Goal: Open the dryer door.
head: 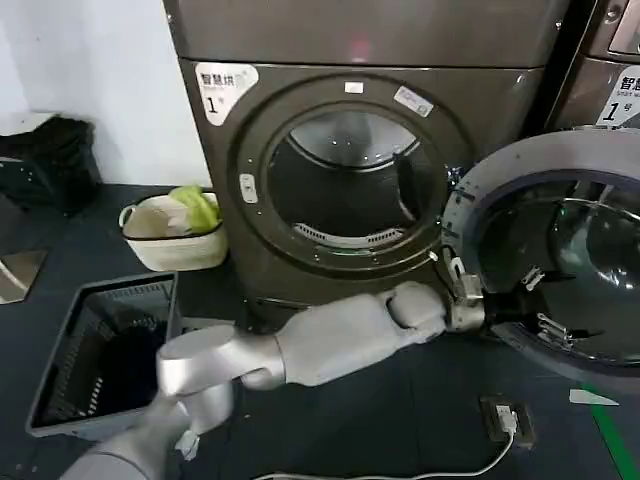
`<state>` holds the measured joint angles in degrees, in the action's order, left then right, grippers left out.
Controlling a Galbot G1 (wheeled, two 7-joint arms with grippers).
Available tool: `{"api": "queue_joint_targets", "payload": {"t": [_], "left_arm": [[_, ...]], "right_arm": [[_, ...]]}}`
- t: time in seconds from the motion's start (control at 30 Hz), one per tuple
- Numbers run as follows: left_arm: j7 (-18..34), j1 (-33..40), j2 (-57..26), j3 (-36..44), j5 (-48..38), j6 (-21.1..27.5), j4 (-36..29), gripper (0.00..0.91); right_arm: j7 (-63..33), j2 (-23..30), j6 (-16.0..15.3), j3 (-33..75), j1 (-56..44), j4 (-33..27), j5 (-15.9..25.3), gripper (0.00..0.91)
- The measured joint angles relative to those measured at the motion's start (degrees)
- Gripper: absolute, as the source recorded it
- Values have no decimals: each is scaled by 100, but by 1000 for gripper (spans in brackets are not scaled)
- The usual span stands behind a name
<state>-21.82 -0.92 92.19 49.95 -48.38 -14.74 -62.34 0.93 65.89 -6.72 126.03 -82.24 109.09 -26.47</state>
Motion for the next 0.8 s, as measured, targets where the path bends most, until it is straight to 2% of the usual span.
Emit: {"api": "queue_joint_targets", "payload": {"t": [0.27, 0.6, 0.8], "left_arm": [[7, -23, 0, -10, -20, 4, -57, 907], [14, -19, -5, 52, -67, -37, -467, 907], [53, -11, -482, 75, -106, -52, -796, 907]], "right_arm": [[3, -5, 0, -19, 9, -11, 0, 907], [13, -9, -1, -105, 91, -5, 16, 907], [14, -5, -1, -150, 111, 21, 22, 907]]}}
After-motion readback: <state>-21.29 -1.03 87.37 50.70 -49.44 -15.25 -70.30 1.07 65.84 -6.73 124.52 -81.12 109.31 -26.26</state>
